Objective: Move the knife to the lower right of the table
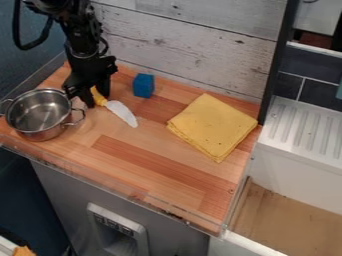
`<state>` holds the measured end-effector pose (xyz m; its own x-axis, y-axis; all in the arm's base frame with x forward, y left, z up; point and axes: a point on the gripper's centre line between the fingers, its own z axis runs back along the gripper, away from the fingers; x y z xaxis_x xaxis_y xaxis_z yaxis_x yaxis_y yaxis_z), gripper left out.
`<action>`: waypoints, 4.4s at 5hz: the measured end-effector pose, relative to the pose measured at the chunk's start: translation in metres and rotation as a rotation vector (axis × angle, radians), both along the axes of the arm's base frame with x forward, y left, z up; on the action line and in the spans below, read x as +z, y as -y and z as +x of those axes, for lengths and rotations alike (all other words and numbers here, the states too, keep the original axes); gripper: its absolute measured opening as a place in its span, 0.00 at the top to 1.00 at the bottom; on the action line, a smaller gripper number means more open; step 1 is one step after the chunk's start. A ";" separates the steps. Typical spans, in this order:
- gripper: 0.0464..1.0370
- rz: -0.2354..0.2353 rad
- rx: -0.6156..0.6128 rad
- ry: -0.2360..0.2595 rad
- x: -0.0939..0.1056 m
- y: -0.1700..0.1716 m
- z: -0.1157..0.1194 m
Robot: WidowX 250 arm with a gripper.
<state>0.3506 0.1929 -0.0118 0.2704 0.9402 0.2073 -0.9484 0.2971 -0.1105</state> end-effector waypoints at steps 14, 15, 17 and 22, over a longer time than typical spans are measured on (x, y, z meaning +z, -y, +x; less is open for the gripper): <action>0.23 -0.074 -0.441 -0.042 -0.006 0.161 -0.039; 0.03 -0.088 -0.454 -0.037 -0.006 0.160 -0.040; 0.04 -0.066 -0.472 -0.008 0.021 0.156 -0.044; 0.04 0.008 -0.534 0.080 0.069 0.149 -0.048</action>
